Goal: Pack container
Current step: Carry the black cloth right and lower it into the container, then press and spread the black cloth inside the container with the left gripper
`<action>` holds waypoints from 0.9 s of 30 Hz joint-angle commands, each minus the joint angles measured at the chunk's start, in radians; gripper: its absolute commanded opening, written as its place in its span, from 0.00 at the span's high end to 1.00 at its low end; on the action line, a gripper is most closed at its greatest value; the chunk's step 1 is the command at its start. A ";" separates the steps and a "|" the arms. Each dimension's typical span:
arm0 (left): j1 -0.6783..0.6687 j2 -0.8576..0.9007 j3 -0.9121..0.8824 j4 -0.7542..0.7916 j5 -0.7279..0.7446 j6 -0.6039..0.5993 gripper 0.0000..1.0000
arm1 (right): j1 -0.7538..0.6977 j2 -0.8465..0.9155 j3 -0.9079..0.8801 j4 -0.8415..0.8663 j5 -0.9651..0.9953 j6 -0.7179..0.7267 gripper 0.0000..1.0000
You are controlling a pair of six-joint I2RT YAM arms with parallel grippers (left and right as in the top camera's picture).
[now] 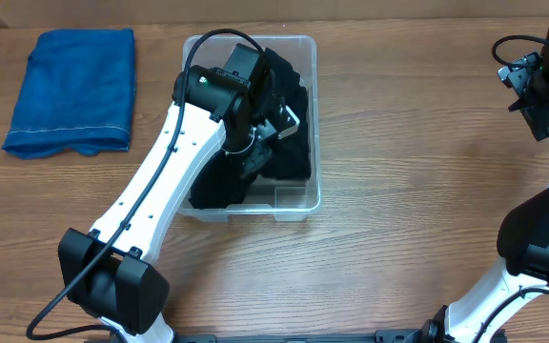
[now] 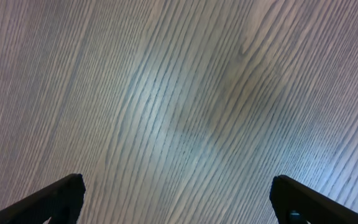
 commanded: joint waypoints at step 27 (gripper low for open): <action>-0.004 0.010 0.026 0.081 0.133 0.031 0.96 | -0.001 0.000 0.001 0.004 0.008 0.005 0.00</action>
